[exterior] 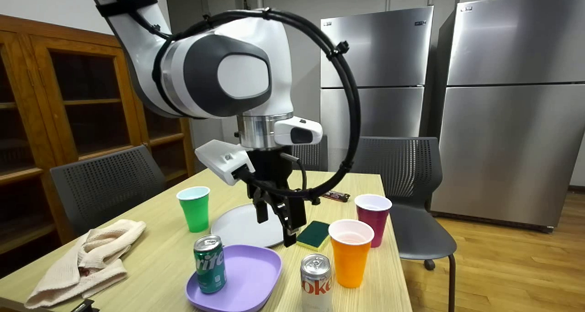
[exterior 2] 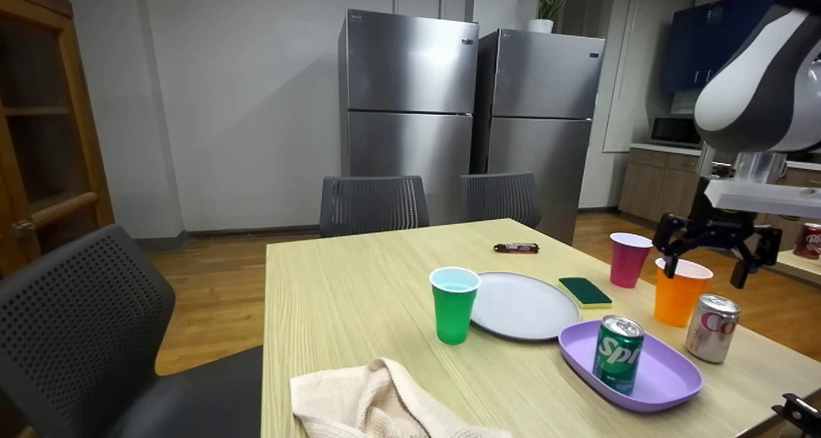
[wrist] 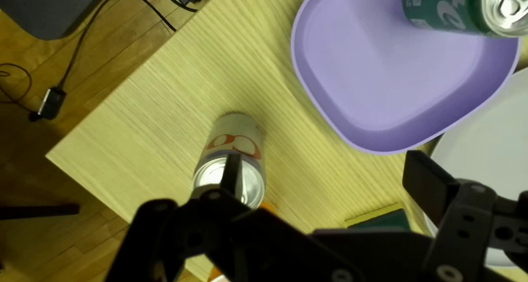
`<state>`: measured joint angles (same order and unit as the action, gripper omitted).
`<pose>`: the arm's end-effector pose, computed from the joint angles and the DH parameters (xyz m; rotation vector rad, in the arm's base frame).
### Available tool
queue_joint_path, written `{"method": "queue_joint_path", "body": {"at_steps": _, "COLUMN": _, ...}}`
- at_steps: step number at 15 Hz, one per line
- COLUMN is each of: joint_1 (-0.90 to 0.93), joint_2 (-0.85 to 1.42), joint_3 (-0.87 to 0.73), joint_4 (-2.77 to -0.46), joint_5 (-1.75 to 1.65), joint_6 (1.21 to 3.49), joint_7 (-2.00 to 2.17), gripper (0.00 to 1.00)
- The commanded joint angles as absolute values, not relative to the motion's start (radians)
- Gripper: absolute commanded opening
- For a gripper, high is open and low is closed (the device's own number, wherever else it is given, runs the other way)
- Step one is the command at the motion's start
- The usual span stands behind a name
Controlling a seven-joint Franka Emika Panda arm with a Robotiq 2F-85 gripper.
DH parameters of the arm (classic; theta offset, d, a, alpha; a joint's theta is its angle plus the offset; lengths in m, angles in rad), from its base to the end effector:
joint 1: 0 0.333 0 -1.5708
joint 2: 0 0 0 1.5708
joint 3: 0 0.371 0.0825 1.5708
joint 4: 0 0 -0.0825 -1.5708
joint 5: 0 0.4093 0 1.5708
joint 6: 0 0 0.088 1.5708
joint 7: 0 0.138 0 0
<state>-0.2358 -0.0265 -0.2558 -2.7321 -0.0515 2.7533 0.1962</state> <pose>0.3666 -0.1938 0.2359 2.9614 -0.9825 0.0693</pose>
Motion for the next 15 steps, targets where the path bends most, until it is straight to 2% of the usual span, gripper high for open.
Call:
{"method": "queue_joint_path", "body": {"at_steps": 1, "joint_1": -0.284, "joint_2": -0.014, "joint_3": -0.279, "joint_4": -2.705, "joint_5": -0.129, "joint_6": 2.748, "joint_7": 0.301, "gripper": 1.00}}
{"method": "queue_joint_path", "body": {"at_steps": 15, "joint_1": -0.272, "joint_2": 0.170, "joint_3": -0.357, "joint_4": -2.646, "joint_5": -0.099, "joint_6": 2.862, "joint_7": 0.388, "gripper": 1.00}}
